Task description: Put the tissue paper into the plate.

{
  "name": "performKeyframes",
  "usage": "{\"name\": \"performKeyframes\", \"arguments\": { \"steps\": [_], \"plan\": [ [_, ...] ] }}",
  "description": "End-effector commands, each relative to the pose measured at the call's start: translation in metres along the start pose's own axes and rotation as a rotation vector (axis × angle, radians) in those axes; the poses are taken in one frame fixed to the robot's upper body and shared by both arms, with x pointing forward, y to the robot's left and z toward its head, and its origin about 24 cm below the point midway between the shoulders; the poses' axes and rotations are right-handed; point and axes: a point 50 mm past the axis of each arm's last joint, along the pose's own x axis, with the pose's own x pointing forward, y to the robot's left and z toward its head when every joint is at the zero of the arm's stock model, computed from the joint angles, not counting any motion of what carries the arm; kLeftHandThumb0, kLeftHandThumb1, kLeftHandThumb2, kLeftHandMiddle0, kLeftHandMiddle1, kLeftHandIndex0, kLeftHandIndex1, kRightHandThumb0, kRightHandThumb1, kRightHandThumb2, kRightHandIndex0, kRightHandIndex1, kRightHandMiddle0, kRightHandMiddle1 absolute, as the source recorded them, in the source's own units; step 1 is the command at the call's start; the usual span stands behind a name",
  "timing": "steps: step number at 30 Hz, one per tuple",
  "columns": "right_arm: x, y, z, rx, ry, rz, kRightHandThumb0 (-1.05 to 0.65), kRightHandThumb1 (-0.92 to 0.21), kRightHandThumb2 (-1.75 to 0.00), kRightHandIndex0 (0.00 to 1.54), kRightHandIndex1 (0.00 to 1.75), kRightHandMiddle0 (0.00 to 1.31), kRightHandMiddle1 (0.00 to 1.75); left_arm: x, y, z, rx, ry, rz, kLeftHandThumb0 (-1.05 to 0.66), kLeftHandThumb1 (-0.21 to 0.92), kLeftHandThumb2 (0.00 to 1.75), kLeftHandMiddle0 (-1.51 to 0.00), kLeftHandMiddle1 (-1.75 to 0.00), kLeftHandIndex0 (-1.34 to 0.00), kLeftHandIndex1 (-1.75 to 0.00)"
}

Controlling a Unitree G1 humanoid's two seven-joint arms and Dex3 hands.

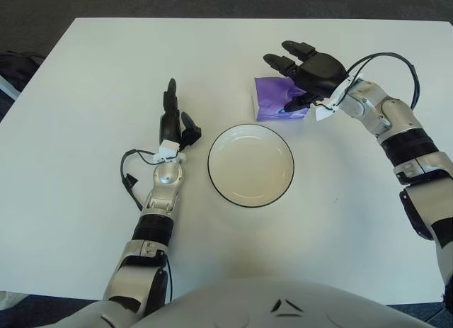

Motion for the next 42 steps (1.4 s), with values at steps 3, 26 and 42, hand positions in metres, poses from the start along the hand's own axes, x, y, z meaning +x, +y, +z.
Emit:
{"name": "performKeyframes", "arguments": {
  "steps": [3,26,42],
  "plan": [
    [0.004,0.001,0.002,0.004,-0.013,-0.002,-1.05,-0.92,-0.55,0.00,0.00,0.00,0.00,-0.042,-0.002,-0.052,0.032,0.250,-0.010,-0.86,0.92,1.19,-0.05,0.00,0.00,-0.21],
    [0.010,0.021,0.002,0.048,0.011,0.066,-1.05,-0.92,-0.49,0.00,0.00,0.00,0.00,-0.044,0.002,-0.052,0.032,0.258,-0.008,-0.86,0.92,1.19,-0.05,0.00,0.00,-0.21],
    [0.013,0.036,0.003,0.039,0.035,0.148,-1.05,-0.92,-0.49,0.00,0.00,0.00,0.00,-0.046,0.003,-0.051,0.047,0.252,-0.019,-0.87,0.92,1.20,-0.04,0.00,0.00,-0.19]
  ]
}}
